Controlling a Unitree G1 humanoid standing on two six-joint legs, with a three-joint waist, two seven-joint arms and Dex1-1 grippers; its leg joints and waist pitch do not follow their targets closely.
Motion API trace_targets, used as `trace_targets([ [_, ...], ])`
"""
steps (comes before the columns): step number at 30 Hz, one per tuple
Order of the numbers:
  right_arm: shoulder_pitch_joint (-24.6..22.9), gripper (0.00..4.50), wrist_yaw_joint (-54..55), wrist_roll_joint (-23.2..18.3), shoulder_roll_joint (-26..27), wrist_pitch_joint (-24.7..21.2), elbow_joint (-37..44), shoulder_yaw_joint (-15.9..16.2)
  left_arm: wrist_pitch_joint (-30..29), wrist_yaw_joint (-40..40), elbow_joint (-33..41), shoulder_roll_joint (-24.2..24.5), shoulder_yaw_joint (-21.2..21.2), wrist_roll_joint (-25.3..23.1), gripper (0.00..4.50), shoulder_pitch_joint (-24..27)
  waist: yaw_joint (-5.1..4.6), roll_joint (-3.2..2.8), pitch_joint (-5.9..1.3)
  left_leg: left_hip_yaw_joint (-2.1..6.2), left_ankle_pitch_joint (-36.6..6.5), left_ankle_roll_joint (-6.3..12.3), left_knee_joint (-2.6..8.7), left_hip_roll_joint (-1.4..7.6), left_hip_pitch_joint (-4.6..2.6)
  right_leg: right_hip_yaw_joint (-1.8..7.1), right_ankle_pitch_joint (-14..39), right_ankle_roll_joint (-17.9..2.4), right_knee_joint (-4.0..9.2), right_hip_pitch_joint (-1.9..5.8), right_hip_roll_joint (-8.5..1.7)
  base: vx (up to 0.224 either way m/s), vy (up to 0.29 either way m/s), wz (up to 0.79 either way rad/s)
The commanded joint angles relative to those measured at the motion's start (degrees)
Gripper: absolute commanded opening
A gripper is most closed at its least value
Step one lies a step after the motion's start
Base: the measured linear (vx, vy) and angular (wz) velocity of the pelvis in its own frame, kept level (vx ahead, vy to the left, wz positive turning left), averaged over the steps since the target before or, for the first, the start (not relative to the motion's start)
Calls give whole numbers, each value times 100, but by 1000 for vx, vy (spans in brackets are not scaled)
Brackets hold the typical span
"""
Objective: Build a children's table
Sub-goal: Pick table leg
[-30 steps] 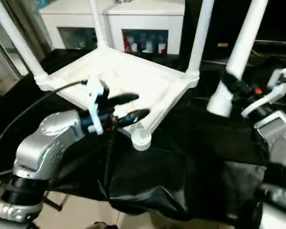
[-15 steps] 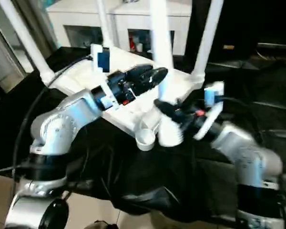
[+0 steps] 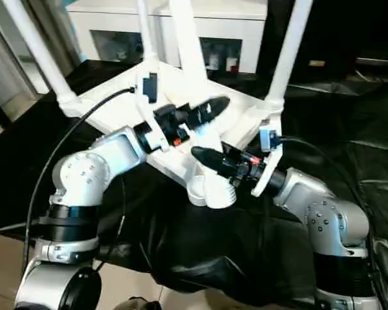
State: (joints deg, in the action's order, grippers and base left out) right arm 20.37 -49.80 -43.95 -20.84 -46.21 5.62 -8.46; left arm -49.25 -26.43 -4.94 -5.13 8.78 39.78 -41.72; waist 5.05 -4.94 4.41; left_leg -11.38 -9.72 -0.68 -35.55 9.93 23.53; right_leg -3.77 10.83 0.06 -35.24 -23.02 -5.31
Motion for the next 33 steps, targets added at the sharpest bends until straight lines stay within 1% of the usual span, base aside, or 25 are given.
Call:
trace_targets([
  [1, 13, 186, 48, 45, -22, 6, 140, 47, -110, 67, -19, 70, 9, 69, 407, -101, 4, 220, -487, 156, -639, 417, 372, 249, -142, 200, 1608, -948, 495, 254, -298, 0, 0, 0],
  [2, 16, 186, 56, 47, -23, 13, 133, 54, -128, 44, -9, 91, -25, 60, 407, -90, 2, 224, -486, 159, -634, 416, 375, 249, -140, 200, 1603, -940, 496, 253, -297, 0, 0, 0],
  [3, 19, 186, 69, 58, -21, 23, 126, 64, -145, 31, 10, 108, -64, 38, 376, -72, 2, 220, -488, 160, -629, 410, 379, 253, -142, 201, 1590, -936, 494, 253, -299, 0, 0, 0],
  [4, 40, 186, 105, 106, -21, 58, 87, 97, -163, -6, 61, 142, -173, -12, 367, -19, 2, 222, -485, 159, -624, 406, 379, 250, -138, 201, 1581, -933, 495, 253, -299, 0, 0, 0],
  [5, 40, 186, 105, 106, -21, 58, 87, 98, -163, -6, 61, 142, -174, -12, 364, -19, 1, 220, -488, 160, -617, 390, 381, 251, -140, 202, 1567, -928, 488, 249, -296, 0, 0, 0],
  [6, 61, 186, 132, 127, -13, 79, 60, 115, -152, -19, 96, 162, -247, -50, 345, 21, 1, 223, -490, 159, -607, 392, 380, 251, -140, 206, 1531, -935, 489, 253, -302, 0, 0, 0],
  [7, 67, 186, 146, 128, -11, 87, 53, 122, -156, -14, 107, 167, -265, -65, 345, 34, 0, 224, -488, 159, -605, 393, 381, 251, -136, 206, 1524, -939, 487, 255, -301, 0, 0, 0],
  [9, 89, 186, 162, 131, -9, 96, 37, 133, -117, 17, 109, 153, -284, -103, 317, 55, -1, 231, -491, 154, -581, 406, 375, 249, -133, 210, 1459, -963, 481, 261, -306, 0, 0, 0],
  [10, 105, 186, 175, 133, -7, 101, 29, 142, -65, 85, 101, 128, -275, -132, 317, 67, 0, 229, -491, 154, -578, 411, 373, 248, -134, 208, 1453, -971, 481, 260, -304, 0, 0, 0],
  [11, 119, 186, 175, 143, -9, 109, 18, 149, -41, 106, 72, 126, -276, -156, 310, 61, -9, 253, -487, 153, -581, 424, 376, 250, -128, 207, 1461, -969, 486, 264, -300, 0, 0, 0],
  [12, 130, 186, 175, 152, -10, 117, 9, 155, -27, 123, 45, 130, -279, -172, 299, 53, -7, 242, -486, 153, -596, 420, 374, 250, -132, 208, 1502, -961, 488, 262, -305, 0, 0, 0],
  [14, 154, 186, 172, 168, -12, 126, -8, 166, -36, 131, 16, 123, -262, -153, 276, 36, -6, 246, -481, 152, -621, 403, 377, 251, -139, 207, 1590, -949, 493, 256, -306, 0, 0, 0],
  [15, 160, 186, 171, 170, -11, 126, -9, 168, -31, 135, 12, 124, -258, -146, 272, 33, -10, 251, -474, 151, -645, 394, 382, 252, -138, 209, 1622, -942, 500, 251, -306, 0, 0, 0],
  [17, 186, 186, 170, 178, -5, 130, -16, 179, 1, 149, -8, 133, -242, -113, 271, 17, -14, 244, -475, 155, -646, 380, 384, 252, -136, 207, 1625, -931, 496, 252, -303, 0, 0, 0],
  [19, 219, 186, 175, 180, -4, 142, -33, 195, 56, 154, -52, 143, -194, -66, 240, -16, -19, 247, -469, 152, -671, 374, 386, 247, -136, 207, 1644, -927, 505, 250, -301, 0, 0, 0],
  [21, 235, 186, 177, 184, -7, 152, -40, 207, 46, 124, -73, 152, -172, -50, 231, -37, -18, 242, -469, 152, -696, 354, 386, 249, -144, 211, 1667, -919, 509, 245, -302, 0, 0, 0],
  [24, 256, 186, 176, 187, -11, 159, -46, 217, 42, 73, -110, 180, -154, -48, 199, -75, -17, 241, -470, 153, -678, 363, 387, 249, -141, 213, 1597, -936, 503, 247, -303, 0, 0, 0],
  [25, 263, 186, 172, 190, -17, 164, -41, 222, 25, 7, -133, 209, -156, -29, 195, -96, -15, 222, -470, 153, -680, 369, 387, 246, -146, 210, 1596, -934, 507, 241, -299, 0, 0, 0],
  [26, 270, 186, 169, 205, -27, 181, -32, 232, 3, -52, -159, 240, -161, -5, 194, -120, -12, 218, -471, 154, -678, 365, 388, 248, -146, 211, 1565, -943, 502, 243, -301, 0, 0, 0],
  [27, 271, 186, 168, 213, -29, 188, -31, 235, -3, -61, -163, 246, -164, -2, 194, -124, -16, 227, -470, 157, -692, 360, 393, 250, -141, 210, 1551, -949, 498, 249, -300, 0, 0, 0],
  [29, 274, 186, 166, 228, -33, 200, -29, 242, -17, -107, -152, 270, -191, 11, 191, -124, -19, 224, -471, 158, -682, 362, 394, 252, -142, 208, 1506, -961, 494, 250, -300, 0, 0, 0],
  [30, 297, 242, 156, 171, -46, 112, -41, 250, -57, -183, -150, 310, -231, 44, 190, -136, -18, 211, -473, 160, -684, 363, 394, 255, -147, 209, 1493, -970, 491, 248, -301, 0, 0, 0],
  [31, 298, 256, 154, 166, -47, 105, -41, 250, -60, -187, -150, 312, -234, 45, 190, -137, -19, 217, -471, 156, -689, 364, 393, 250, -146, 208, 1489, -981, 494, 250, -300, 0, 0, 0],
  [32, 316, 256, 91, 114, -123, -18, -10, 305, -74, -332, -190, 416, -335, 15, 190, -188, -21, 215, -469, 155, -685, 364, 393, 250, -143, 211, 1477, -990, 491, 251, -301, 0, 0, 0],
  [33, 323, 262, 67, 119, -157, -40, 2, 333, -75, -393, -209, 458, -375, 3, 190, -209, -17, 209, -470, 156, -679, 374, 395, 246, -148, 214, 1484, -975, 486, 251, -292, 0, 0, 0],
])
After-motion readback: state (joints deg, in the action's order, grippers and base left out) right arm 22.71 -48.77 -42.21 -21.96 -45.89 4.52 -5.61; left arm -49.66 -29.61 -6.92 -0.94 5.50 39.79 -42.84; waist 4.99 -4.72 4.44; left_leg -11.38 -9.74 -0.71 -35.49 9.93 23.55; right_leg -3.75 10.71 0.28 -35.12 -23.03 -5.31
